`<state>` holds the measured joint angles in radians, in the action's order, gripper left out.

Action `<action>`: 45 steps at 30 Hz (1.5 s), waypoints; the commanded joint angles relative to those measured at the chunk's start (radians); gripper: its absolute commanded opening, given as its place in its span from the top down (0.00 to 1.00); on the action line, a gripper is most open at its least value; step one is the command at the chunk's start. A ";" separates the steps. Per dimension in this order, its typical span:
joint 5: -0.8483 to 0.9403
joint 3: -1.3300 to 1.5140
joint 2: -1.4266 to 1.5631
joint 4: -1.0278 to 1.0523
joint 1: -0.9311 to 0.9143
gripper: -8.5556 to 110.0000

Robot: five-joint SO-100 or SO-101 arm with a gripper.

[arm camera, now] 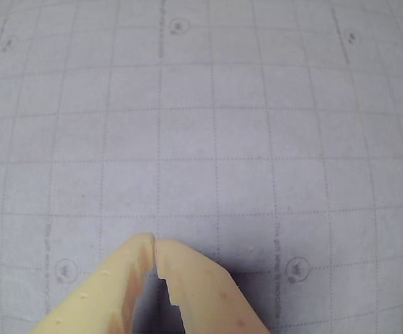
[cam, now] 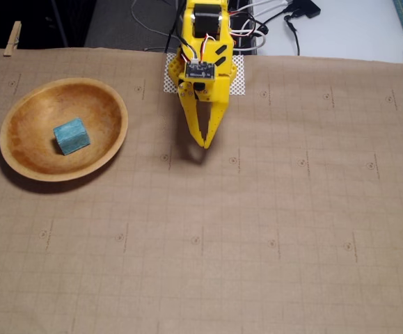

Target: Grasp a blue block and put it in the bowl.

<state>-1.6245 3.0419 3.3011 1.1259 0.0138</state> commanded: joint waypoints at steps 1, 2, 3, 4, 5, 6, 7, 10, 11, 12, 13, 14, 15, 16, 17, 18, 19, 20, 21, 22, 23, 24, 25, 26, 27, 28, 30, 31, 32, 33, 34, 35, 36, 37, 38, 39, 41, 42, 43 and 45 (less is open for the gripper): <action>0.009 -0.008 0.009 -0.008 -0.009 0.95; 0.009 0.006 0.011 -0.008 -0.012 0.95; 0.011 0.025 0.011 -0.008 -0.017 0.95; 0.011 0.040 0.012 -0.011 -0.023 0.95; 0.011 0.054 0.012 -0.011 -0.025 0.95; 0.011 0.066 0.012 -0.011 -0.025 0.95; 0.011 0.078 0.012 -0.015 -0.023 0.95; 0.011 0.092 0.009 -0.008 -0.018 0.95; 0.011 0.092 0.006 -0.008 -0.015 0.95; 0.011 0.092 0.000 -0.008 -0.014 0.95; 0.012 0.092 -0.005 -0.005 -0.014 0.95; 0.012 0.092 -0.005 0.000 -0.014 0.95; 0.012 0.092 -0.005 0.018 -0.014 0.95; 0.012 0.092 -0.003 0.035 -0.014 0.95; 0.012 0.092 0.003 0.063 -0.014 0.95; 0.012 0.092 0.011 0.086 -0.014 0.95; 0.012 0.092 0.012 0.103 -0.014 0.95; 0.012 0.092 0.012 0.123 -0.014 0.95; 0.012 0.092 0.012 0.143 -0.014 0.95; 0.012 0.092 0.012 0.156 -0.014 0.95; 0.012 0.092 0.012 0.167 -0.012 0.95; 0.012 0.092 0.015 0.175 -0.012 0.95; 0.012 0.092 0.025 0.179 -0.011 0.95; 0.012 0.092 0.043 0.189 -0.011 0.95; 0.012 0.092 0.072 0.201 -0.006 0.95; 0.012 0.091 0.086 0.207 -0.002 0.95; 0.012 0.091 0.123 0.227 0.009 0.95; 0.012 0.089 0.132 0.232 0.014 0.95; 0.012 0.087 0.137 0.235 0.012 0.95; 0.012 0.086 0.137 0.235 0.012 0.95; 0.012 0.086 0.137 0.235 0.012 0.95; 0.012 0.086 0.137 0.235 0.009 0.95; 0.012 0.086 0.137 0.235 0.008 0.95; 0.012 0.086 0.137 0.235 0.006 0.95; 0.012 0.086 0.137 0.235 0.005 0.95; 0.011 0.086 0.137 0.235 0.005 0.95; 0.011 0.086 0.137 0.235 0.003 0.95; 0.011 0.086 0.137 0.235 0.003 0.95; 0.011 0.086 0.137 0.235 0.003 0.95; 0.011 0.086 0.137 0.235 0.006 0.95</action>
<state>-1.6214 3.1493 3.4300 1.3591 0.0153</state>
